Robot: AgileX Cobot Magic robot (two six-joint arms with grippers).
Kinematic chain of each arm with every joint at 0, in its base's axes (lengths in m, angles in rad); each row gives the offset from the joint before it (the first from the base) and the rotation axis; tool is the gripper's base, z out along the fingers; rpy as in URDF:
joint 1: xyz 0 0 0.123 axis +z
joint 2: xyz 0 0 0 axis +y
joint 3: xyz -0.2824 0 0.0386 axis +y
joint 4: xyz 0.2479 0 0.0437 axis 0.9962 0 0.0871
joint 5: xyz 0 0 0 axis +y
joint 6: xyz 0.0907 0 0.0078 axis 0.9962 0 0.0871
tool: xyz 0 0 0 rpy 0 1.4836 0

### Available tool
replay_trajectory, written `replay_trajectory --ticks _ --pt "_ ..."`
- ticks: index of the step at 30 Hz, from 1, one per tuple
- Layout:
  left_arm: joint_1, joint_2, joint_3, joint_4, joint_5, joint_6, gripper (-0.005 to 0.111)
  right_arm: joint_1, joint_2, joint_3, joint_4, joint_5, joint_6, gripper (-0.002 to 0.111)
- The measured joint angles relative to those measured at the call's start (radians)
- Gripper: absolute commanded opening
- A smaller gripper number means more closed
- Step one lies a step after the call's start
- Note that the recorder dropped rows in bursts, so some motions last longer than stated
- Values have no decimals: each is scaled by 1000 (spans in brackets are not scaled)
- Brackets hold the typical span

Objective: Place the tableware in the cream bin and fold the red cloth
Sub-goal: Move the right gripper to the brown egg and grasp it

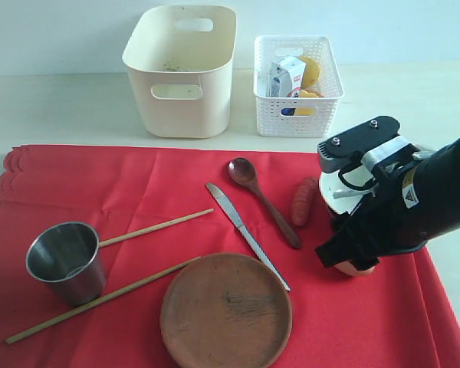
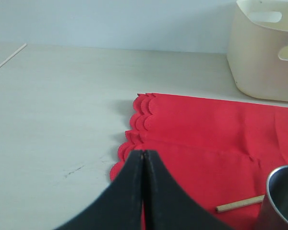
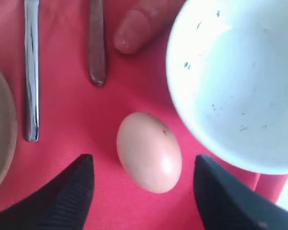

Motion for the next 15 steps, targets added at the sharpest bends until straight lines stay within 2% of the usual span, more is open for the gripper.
replay_trajectory --ticks 15 --pt "0 0 0 0 0 0 0 0 150 0 -16 -83 25 64"
